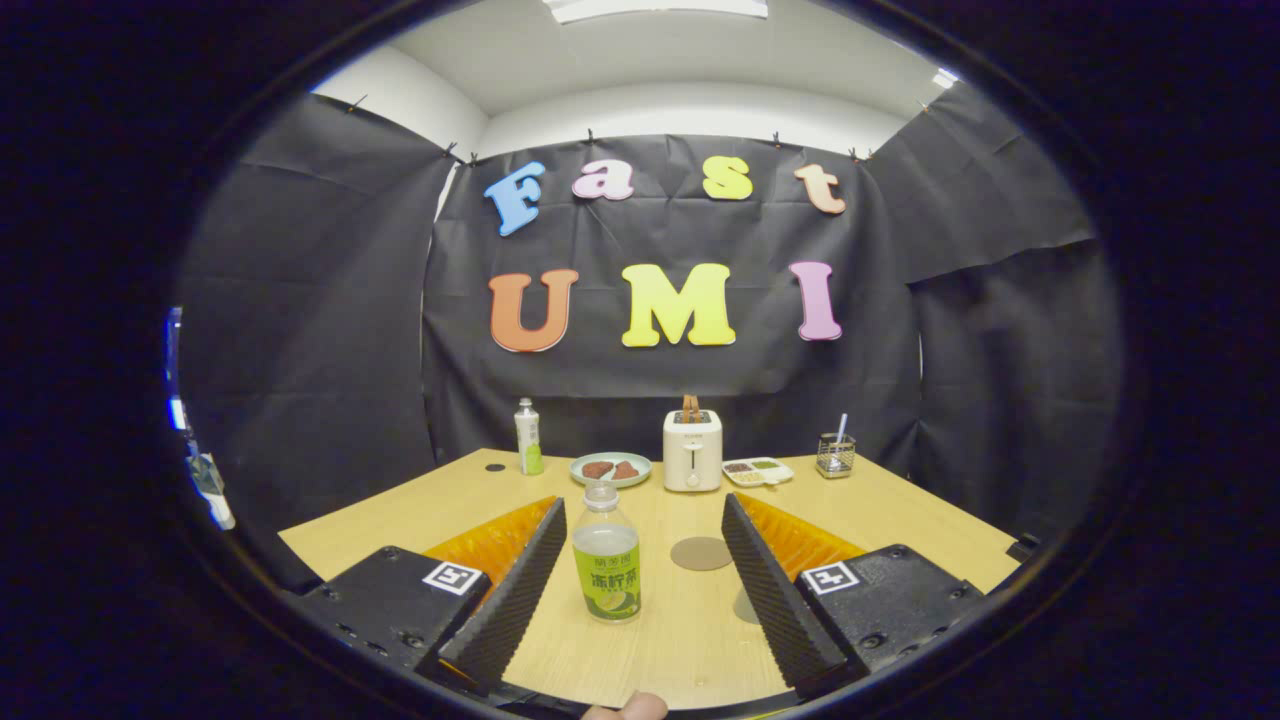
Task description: Take the bottle from table, then pour the juice into the cup, finally place the bottle on the coaster
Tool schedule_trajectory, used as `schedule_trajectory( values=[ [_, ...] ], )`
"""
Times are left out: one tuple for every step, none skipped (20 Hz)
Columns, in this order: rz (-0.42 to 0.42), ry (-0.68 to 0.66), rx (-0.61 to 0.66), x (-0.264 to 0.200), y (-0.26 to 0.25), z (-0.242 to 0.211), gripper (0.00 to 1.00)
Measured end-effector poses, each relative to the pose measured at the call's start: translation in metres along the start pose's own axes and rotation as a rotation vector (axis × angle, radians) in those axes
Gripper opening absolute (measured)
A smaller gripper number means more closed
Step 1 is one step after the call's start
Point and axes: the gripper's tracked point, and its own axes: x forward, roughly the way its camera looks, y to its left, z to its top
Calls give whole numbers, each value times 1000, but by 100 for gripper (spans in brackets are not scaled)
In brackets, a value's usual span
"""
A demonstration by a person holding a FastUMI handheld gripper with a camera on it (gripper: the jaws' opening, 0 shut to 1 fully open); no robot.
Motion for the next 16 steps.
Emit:
schedule_trajectory(
  values=[
    [-2, -2, 3, 0, 0, 0, 100],
    [1, -3, 4, 2, 2, 0, 100],
    [2, -1, 6, 5, 3, -1, 100],
    [-1, 2, 8, 8, 4, -2, 100],
    [-3, 3, 12, 12, 4, -4, 100],
    [-2, 8, 15, 17, 6, -7, 100],
    [0, 14, 16, 23, 9, -11, 100],
    [1, 19, 13, 29, 11, -13, 100],
    [-4, 21, 6, 35, 13, -16, 100],
    [-10, 24, -2, 42, 15, -22, 100],
    [-11, 32, -9, 49, 18, -28, 100],
    [-11, 43, -15, 57, 22, -35, 100],
    [-12, 55, -21, 64, 25, -40, 100],
    [-13, 70, -24, 70, 26, -46, 100],
    [-12, 82, -23, 77, 29, -51, 100],
    [-10, 91, -25, 82, 33, -55, 100]
  ],
)
